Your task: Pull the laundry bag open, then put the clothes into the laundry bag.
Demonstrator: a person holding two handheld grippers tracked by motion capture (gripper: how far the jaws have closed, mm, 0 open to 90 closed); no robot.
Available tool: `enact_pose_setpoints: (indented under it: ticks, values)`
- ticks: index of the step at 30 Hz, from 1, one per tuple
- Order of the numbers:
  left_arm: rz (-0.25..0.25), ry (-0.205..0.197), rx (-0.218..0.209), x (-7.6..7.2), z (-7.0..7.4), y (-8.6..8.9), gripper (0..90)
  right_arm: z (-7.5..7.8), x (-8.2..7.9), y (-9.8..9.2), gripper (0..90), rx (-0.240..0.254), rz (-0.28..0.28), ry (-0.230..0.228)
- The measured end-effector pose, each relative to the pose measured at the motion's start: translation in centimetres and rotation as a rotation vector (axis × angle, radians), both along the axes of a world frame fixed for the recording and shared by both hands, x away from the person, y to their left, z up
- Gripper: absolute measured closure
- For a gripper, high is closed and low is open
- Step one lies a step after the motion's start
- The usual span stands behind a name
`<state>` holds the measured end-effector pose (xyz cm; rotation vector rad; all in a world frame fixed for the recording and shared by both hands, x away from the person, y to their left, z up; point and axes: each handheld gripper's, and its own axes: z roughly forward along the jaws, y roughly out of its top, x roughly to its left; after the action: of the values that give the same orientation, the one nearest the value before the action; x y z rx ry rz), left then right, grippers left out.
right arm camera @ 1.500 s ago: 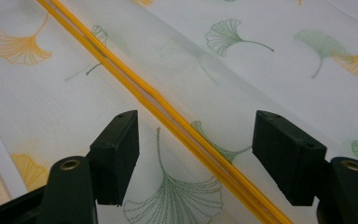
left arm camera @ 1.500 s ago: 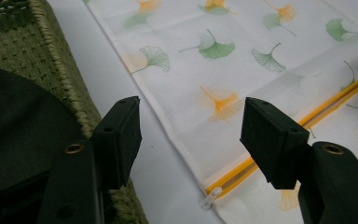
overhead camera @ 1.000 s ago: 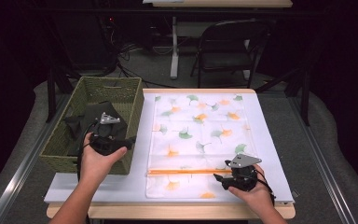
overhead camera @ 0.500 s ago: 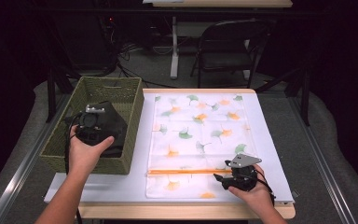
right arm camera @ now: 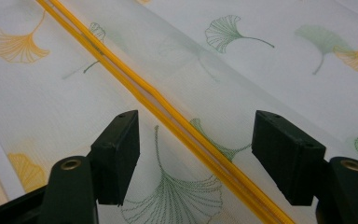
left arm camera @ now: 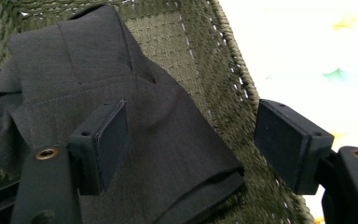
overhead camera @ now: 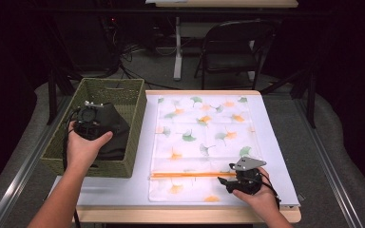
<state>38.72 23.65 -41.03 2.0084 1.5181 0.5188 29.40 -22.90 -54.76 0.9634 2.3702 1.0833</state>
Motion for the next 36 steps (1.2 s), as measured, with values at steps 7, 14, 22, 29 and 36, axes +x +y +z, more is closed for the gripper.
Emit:
enact_pose_setpoints:
  ticks: [7,14,22,29,36]
  values:
    - [0.027,0.044,-0.012,1.0,-0.3,0.7,27.1,0.0,0.0,0.0,32.1,0.003,-0.004,0.003]
    - [0.055,0.08,-0.001,1.7,-0.4,1.3,27.1,-0.1,0.0,0.0,32.1,0.003,-0.001,0.006]
    - [0.073,0.083,0.006,2.1,-0.4,1.6,27.0,-0.1,0.0,0.0,32.1,0.002,-0.002,0.005]
    - [0.097,0.095,-0.003,2.6,-0.6,2.2,26.9,-0.1,0.0,0.0,32.1,0.002,-0.003,0.004]
    - [0.108,0.097,-0.002,3.0,-0.6,2.7,26.5,-0.1,0.1,0.0,32.1,0.001,-0.005,0.006]
